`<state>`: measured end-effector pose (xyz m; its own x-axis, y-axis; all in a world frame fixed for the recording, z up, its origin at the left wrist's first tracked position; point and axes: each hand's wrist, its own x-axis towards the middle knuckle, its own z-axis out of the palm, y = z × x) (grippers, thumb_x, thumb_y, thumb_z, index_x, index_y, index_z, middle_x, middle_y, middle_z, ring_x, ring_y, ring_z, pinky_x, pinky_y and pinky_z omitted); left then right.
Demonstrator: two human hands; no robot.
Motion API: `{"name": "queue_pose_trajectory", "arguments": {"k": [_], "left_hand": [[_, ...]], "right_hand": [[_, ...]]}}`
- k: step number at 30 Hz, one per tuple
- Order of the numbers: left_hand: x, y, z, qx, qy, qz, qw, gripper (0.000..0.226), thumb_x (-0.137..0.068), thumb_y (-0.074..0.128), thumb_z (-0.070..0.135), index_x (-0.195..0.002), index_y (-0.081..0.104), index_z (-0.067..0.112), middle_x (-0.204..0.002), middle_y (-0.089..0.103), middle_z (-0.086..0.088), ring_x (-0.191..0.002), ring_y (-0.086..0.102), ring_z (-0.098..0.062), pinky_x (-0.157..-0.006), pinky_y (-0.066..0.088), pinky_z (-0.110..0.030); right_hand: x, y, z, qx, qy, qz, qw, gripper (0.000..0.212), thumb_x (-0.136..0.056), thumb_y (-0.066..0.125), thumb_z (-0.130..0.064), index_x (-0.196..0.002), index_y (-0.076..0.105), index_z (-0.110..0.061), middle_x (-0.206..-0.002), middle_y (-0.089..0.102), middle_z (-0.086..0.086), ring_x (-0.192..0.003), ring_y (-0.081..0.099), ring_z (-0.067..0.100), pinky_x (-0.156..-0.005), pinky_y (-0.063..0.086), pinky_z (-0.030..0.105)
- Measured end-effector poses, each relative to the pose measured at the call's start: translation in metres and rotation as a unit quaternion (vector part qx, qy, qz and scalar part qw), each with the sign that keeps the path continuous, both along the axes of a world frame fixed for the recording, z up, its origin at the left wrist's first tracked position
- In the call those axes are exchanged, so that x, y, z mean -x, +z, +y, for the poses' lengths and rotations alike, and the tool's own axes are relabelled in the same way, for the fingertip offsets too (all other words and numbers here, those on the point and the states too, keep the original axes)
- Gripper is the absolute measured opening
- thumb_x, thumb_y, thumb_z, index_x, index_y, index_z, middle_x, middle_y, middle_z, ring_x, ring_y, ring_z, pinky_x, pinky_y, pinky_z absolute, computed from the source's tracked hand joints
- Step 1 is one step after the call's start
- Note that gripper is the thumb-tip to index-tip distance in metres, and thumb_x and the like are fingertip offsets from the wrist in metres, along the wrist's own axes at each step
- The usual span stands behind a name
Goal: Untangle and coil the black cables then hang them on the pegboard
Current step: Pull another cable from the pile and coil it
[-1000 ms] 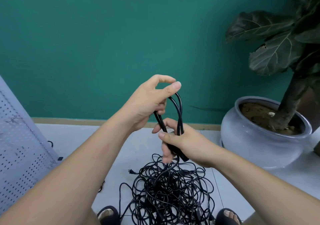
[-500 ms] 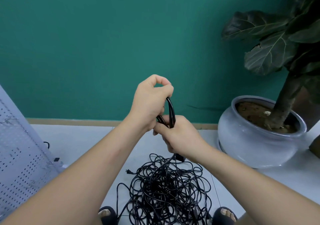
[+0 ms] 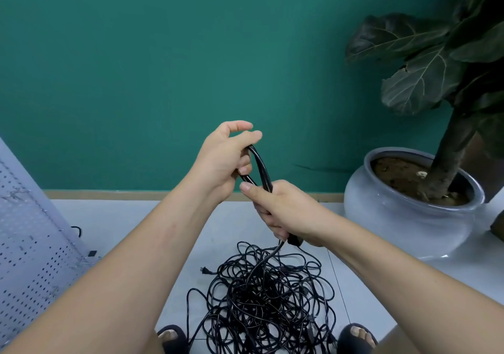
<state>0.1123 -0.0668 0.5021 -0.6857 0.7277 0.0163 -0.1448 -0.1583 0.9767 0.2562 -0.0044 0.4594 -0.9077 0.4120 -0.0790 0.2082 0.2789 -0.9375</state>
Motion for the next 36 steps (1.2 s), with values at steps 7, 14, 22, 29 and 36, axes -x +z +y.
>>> {"name": "queue_pose_trajectory", "arguments": {"k": [7, 14, 22, 29, 36], "left_hand": [[-0.002, -0.002, 0.001, -0.074, -0.036, -0.060, 0.995, 0.015, -0.108, 0.061, 0.026, -0.117, 0.056, 0.016, -0.064, 0.044, 0.002, -0.057, 0.048, -0.015, -0.062, 0.045, -0.029], [-0.027, -0.054, 0.003, 0.158, -0.194, 0.134, 0.959, 0.038, -0.101, 0.049, 0.045, -0.116, 0.072, 0.018, -0.110, 0.081, 0.002, -0.111, 0.075, -0.019, -0.110, 0.051, -0.049], [-0.061, -0.136, -0.002, 0.307, -0.260, 0.237, 0.884, 0.032, -0.107, 0.046, 0.045, -0.113, 0.073, 0.029, -0.115, 0.077, 0.008, -0.116, 0.069, -0.019, -0.107, 0.051, -0.038], [-0.072, -0.154, -0.009, 0.377, -0.322, 0.329, 0.804, 0.037, -0.113, 0.038, 0.045, -0.110, 0.070, 0.026, -0.086, 0.079, 0.003, -0.072, 0.060, -0.015, -0.076, 0.053, -0.033], [-0.089, -0.105, -0.013, 0.288, -0.255, 0.452, 0.805, 0.041, -0.112, 0.049, 0.042, -0.088, 0.073, 0.019, -0.063, 0.054, 0.007, -0.049, 0.044, -0.005, -0.053, 0.036, -0.023]], "right_hand": [[-0.003, -0.005, 0.015, 0.027, -0.020, 0.060, 0.998, 0.054, -0.114, 0.049, -0.047, -0.068, 0.036, -0.022, -0.057, 0.027, -0.005, -0.048, 0.021, 0.016, -0.049, 0.034, 0.029], [-0.011, 0.001, 0.035, 0.114, -0.124, 0.191, 0.967, 0.054, -0.114, 0.049, -0.048, -0.068, 0.037, -0.022, -0.058, 0.022, 0.002, -0.048, 0.017, 0.016, -0.046, 0.022, 0.028], [-0.023, 0.014, 0.050, 0.146, -0.245, 0.269, 0.920, 0.051, -0.113, 0.050, -0.049, -0.072, 0.038, -0.021, -0.058, 0.027, 0.001, -0.049, 0.019, 0.020, -0.047, 0.023, 0.031], [-0.022, 0.009, 0.060, 0.093, -0.329, 0.292, 0.893, 0.054, -0.113, 0.047, -0.050, -0.077, 0.023, -0.019, -0.060, 0.025, 0.002, -0.051, 0.020, 0.020, -0.048, 0.023, 0.030], [-0.019, 0.000, 0.073, -0.121, -0.337, 0.236, 0.903, 0.059, -0.111, 0.045, -0.056, -0.078, 0.031, -0.009, -0.066, 0.034, 0.003, -0.062, 0.032, 0.021, -0.060, 0.030, 0.040]]}}
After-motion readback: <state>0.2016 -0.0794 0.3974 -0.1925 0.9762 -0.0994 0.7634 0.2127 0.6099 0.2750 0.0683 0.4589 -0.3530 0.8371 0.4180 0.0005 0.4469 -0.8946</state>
